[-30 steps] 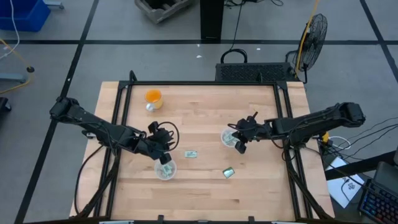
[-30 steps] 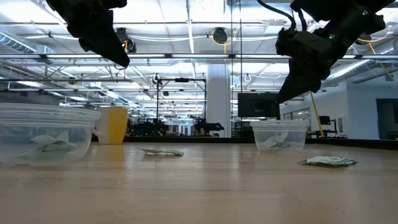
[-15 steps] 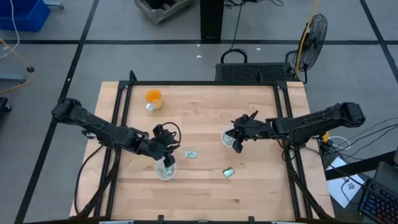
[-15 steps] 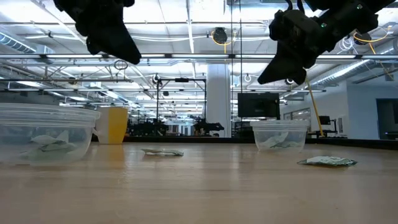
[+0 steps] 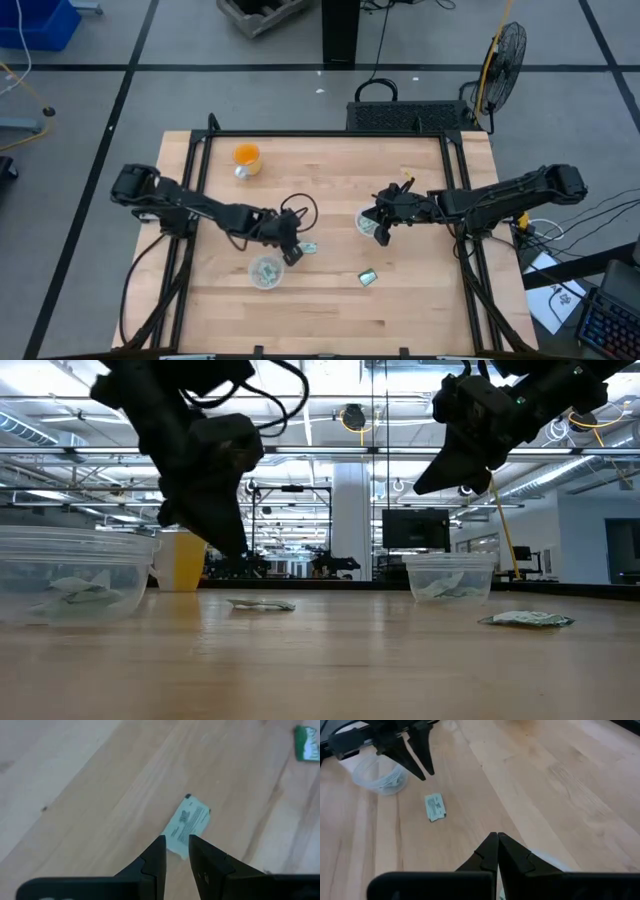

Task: Pick and place Stevia / Truvia into bins
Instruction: Put the stevia packet into the left transparent container

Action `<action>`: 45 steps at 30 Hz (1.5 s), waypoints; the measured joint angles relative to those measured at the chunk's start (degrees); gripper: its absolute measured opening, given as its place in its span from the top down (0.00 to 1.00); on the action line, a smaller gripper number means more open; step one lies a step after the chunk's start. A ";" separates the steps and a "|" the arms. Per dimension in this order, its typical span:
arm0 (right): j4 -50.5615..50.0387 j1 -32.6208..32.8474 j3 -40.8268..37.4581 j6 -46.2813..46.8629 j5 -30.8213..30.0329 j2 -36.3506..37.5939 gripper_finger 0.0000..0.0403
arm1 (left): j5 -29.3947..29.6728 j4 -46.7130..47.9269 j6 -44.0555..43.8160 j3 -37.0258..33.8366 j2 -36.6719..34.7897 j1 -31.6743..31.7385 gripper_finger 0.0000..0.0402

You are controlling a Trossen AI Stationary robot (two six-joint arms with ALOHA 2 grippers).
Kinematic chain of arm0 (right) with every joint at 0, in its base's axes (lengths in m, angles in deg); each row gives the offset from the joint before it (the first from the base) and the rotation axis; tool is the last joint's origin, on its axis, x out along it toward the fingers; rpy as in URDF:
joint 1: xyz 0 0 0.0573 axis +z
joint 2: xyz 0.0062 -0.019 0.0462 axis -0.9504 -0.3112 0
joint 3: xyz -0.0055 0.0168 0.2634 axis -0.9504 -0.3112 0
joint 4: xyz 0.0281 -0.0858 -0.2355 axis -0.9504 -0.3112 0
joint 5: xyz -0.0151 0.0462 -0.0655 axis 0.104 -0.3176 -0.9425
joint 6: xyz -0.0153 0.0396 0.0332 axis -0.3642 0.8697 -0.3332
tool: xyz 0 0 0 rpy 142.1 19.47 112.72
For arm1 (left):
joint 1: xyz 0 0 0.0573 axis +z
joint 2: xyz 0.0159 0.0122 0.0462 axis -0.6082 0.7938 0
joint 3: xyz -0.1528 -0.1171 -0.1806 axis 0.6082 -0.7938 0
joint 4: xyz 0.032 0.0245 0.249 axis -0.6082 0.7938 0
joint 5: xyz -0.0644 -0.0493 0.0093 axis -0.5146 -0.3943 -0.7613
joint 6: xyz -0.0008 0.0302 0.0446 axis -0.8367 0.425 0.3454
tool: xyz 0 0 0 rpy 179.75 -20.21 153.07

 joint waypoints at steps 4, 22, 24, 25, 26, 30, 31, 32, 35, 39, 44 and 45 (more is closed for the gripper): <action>-0.04 0.00 0.00 -1.72 0.00 0.00 1.00 | -5.60 -0.02 -0.99 0.01 0.81 2.27 0.78; -0.06 0.00 -0.02 -5.49 0.03 0.00 1.00 | -7.76 4.01 -6.32 0.02 1.59 3.76 0.78; -0.09 0.00 -0.04 -5.55 0.04 0.00 1.00 | -7.91 3.56 -8.32 0.02 1.57 3.97 0.78; -0.08 0.00 -0.04 -5.55 0.04 0.00 1.00 | -8.37 3.61 -10.14 0.02 1.57 4.14 0.78; -0.09 0.00 -0.04 -5.55 0.04 0.00 1.00 | -8.63 3.68 -12.29 0.02 1.58 4.16 0.78; -0.11 0.00 -0.04 -5.55 0.05 0.00 1.00 | -9.04 3.21 -17.05 0.02 2.69 4.03 0.78; -0.16 0.00 -0.04 -5.55 0.06 0.00 1.00 | -9.07 2.84 -17.17 0.02 3.16 3.92 0.78; -0.17 0.00 -0.04 -5.55 0.06 0.00 1.00 | -9.46 1.23 -17.24 0.06 4.04 3.92 0.78; -0.15 0.00 -0.04 -5.51 0.13 0.00 1.00 | -11.08 -0.68 -17.24 0.01 6.67 3.93 0.78; -0.17 0.00 -0.09 -5.46 0.13 0.00 1.00 | -14.63 -4.75 -16.70 0.18 9.20 4.10 0.78; -0.12 0.00 -0.09 -5.53 0.12 -0.02 1.00 | -14.41 -4.93 -16.39 0.20 9.74 4.10 0.78; -0.13 0.00 -0.09 -5.53 0.12 0.00 1.00 | -14.29 -4.91 -16.37 0.20 9.46 4.10 0.78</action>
